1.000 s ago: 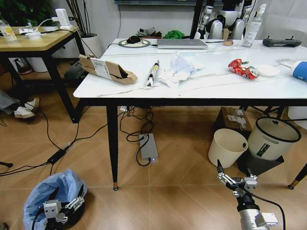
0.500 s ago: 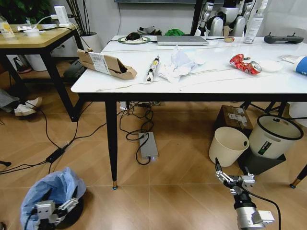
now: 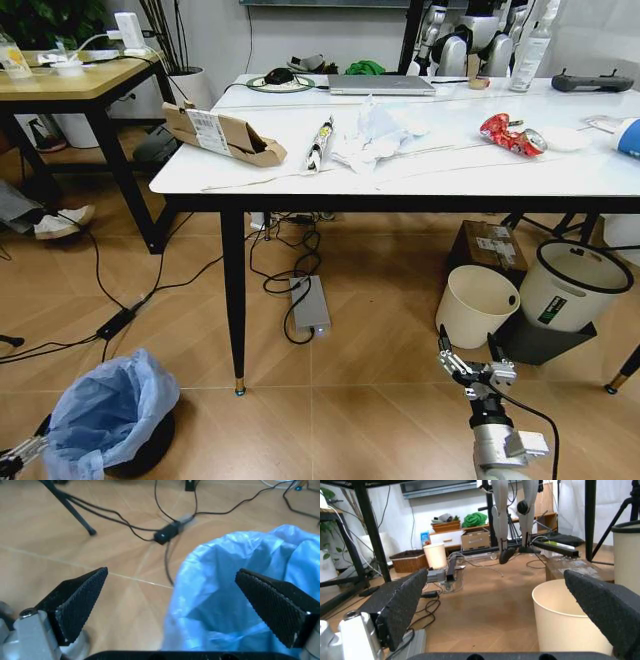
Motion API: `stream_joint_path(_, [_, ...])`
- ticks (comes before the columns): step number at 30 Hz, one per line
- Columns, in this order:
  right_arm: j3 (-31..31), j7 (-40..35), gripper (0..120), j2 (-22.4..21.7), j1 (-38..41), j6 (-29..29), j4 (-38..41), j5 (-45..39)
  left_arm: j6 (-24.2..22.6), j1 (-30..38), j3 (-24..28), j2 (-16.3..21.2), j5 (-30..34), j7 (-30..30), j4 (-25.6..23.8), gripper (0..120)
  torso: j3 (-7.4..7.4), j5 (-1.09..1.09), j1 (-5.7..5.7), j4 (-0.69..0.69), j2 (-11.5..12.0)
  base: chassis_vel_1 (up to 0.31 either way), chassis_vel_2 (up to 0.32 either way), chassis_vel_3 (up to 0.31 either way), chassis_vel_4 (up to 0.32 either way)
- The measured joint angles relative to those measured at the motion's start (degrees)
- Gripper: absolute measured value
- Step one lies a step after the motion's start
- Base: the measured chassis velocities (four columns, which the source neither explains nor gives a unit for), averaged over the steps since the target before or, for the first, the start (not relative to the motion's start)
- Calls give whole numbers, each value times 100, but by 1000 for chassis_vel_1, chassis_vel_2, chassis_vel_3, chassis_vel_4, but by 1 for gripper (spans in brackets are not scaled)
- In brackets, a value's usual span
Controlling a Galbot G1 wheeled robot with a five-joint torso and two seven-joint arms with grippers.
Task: Pick up the trash bin and place the trash from the table into it.
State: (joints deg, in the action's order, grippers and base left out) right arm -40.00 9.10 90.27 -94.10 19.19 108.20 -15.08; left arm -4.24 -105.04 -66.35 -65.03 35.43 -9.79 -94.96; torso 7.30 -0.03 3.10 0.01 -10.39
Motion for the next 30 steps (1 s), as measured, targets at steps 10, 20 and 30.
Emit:
stream_joint_path(10, [-49, 10, 100, -56, -149, 56, 51, 0, -392, 584, 552, -49, -253, 51, 449, 100, 11, 2, 4, -1, -14, 0, 0, 0, 0])
stream_joint_path(20, [-43, 12, 100, -48, -173, 53, 99, 28, -787, 720, 482, 40, -291, 139, 621, 100, 17, 2, 6, -1, -22, 0, 0, 0, 0])
stream_joint_path(30, [-35, 14, 100, -14, -213, 35, 126, 80, -1396, 1014, 594, 32, -123, 361, 778, 100, 21, 3, 7, -1, -28, 0, 0, 0, 0])
